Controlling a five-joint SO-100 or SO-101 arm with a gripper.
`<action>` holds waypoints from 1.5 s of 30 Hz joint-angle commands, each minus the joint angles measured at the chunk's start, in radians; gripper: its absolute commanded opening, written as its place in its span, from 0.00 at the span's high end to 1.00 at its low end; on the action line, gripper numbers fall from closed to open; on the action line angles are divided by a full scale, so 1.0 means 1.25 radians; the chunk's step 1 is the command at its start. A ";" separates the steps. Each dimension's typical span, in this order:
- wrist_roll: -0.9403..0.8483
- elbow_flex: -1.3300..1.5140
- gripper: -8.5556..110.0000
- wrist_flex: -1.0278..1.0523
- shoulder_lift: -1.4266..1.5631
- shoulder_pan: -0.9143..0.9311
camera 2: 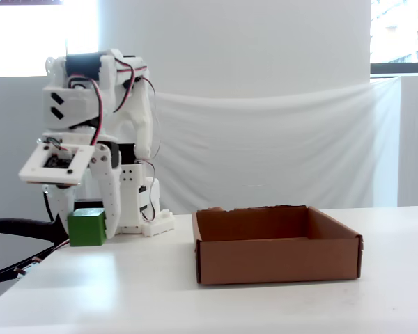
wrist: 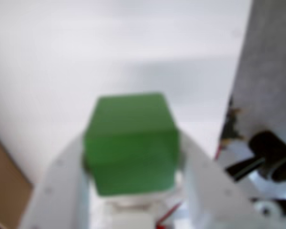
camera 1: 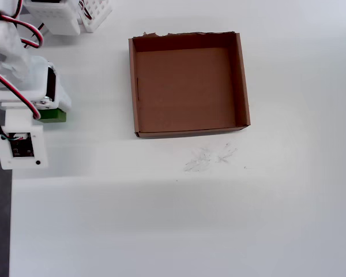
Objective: Grasp a green cube and put it in a box.
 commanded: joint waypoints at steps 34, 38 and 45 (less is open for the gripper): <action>0.422 -0.129 0.79 -0.026 -0.076 -0.701; 0.441 -0.074 0.78 -0.091 -0.102 -0.729; 0.458 -0.036 0.76 -0.171 -0.160 -0.761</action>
